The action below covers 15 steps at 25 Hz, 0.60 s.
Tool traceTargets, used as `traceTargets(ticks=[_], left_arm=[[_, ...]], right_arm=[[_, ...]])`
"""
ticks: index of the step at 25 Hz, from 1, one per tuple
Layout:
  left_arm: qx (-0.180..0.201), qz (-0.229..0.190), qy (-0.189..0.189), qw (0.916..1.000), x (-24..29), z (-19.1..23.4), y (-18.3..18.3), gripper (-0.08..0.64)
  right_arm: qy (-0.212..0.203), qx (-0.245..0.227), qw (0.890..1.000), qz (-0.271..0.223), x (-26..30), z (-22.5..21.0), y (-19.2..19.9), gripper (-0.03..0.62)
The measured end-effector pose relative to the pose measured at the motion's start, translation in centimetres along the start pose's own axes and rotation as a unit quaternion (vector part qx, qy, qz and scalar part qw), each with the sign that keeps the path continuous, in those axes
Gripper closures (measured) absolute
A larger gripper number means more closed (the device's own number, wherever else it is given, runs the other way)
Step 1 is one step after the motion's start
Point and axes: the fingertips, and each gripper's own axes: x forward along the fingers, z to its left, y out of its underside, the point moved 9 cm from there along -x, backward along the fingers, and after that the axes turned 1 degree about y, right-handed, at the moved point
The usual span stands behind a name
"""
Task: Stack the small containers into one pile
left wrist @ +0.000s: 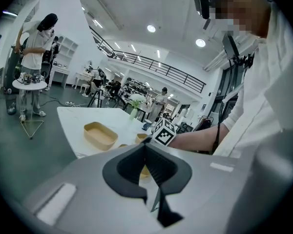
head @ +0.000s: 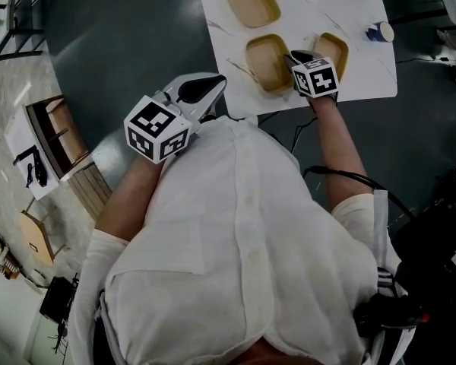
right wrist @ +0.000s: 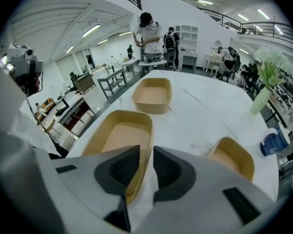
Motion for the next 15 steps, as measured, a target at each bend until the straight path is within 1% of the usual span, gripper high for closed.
traceTargets(ticks=[4,7,13,15], left_arm=[[-0.006,0.0,0.01,0.9999,-0.45,0.48,-0.26,0.552],[-0.007,-0.001,0.014,0.9999,-0.63,0.9,-0.25,0.552],[-0.012,0.002,0.02,0.9997,-0.74,1.1,0.35,0.552],[-0.011,0.001,0.021,0.9997,-0.71,1.02,0.41,0.552]], right_arm=[[0.003,0.011,1.0,0.014,0.21,0.25,-0.06,0.515],[0.012,0.013,1.0,0.022,0.4,0.28,-0.12,0.533],[0.021,0.026,0.999,0.017,0.03,0.56,-0.1,0.568],[0.02,0.029,0.999,0.012,-0.25,0.69,-0.1,0.57]])
